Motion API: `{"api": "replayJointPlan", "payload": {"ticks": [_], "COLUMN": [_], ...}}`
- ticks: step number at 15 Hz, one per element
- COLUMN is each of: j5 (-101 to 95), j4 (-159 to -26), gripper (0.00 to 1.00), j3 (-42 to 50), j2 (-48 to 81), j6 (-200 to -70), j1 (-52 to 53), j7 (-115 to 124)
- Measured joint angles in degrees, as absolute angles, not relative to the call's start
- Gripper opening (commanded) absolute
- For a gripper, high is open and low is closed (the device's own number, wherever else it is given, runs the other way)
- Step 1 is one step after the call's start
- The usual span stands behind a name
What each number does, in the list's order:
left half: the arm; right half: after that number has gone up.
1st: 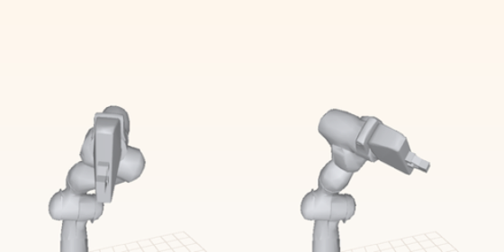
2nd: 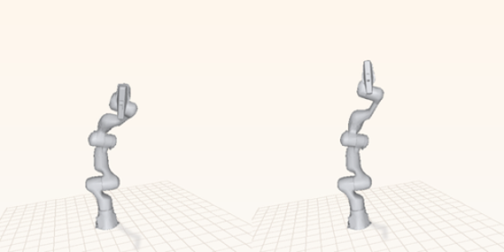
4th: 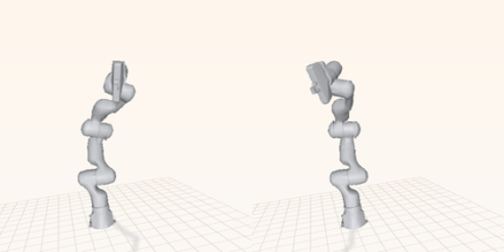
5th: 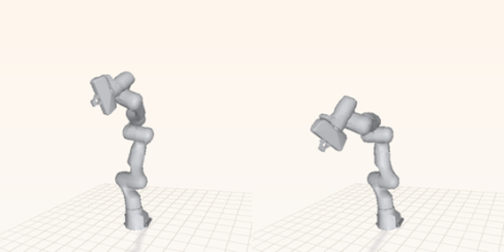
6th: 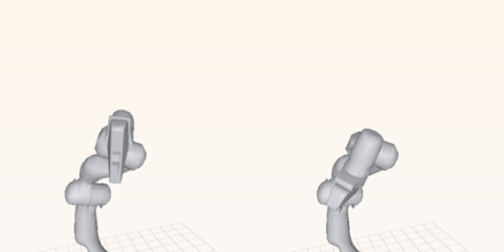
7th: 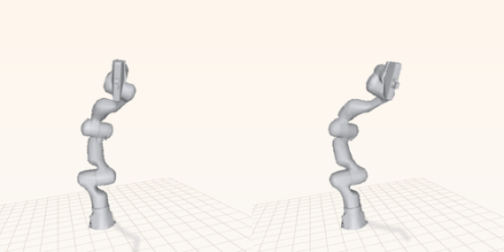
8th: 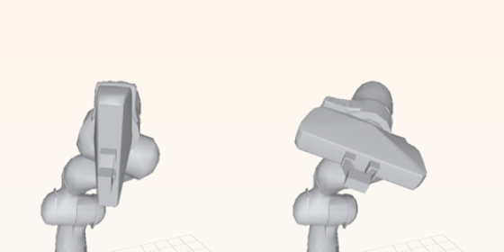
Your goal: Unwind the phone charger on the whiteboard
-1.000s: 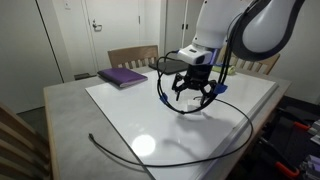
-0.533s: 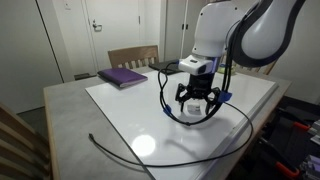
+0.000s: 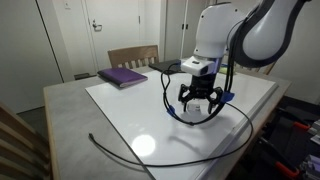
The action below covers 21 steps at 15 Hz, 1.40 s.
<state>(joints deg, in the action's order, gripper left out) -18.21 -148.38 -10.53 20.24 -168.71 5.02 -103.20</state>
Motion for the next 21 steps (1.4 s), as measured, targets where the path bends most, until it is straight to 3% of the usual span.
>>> {"api": "replayJointPlan", "payload": {"ticks": [2,8,13,14,18,19,21], "j5": [-18.7,-22.9,-29.3,-29.5,-28.9,-28.9,-29.3], "j4": [-148.4,-149.7,-147.4,-146.5,-144.4,-144.4,-144.4], "gripper": [0.67,0.26,0.26,0.51,0.51,0.26,0.26], "j3": [-10.4,-7.2,2.3,3.7,2.6,2.5,2.3], "j2": [20.2,17.7,17.1,17.1,17.1,17.1,17.1], "j6": [-168.7,-168.5,-164.5,-163.1,-160.7,-160.6,-160.6], "j1": [5.0,7.1,14.6,15.6,14.0,13.9,13.7], "j7": [-103.2,-100.4,-88.5,-85.4,-81.3,-81.2,-80.9]}}
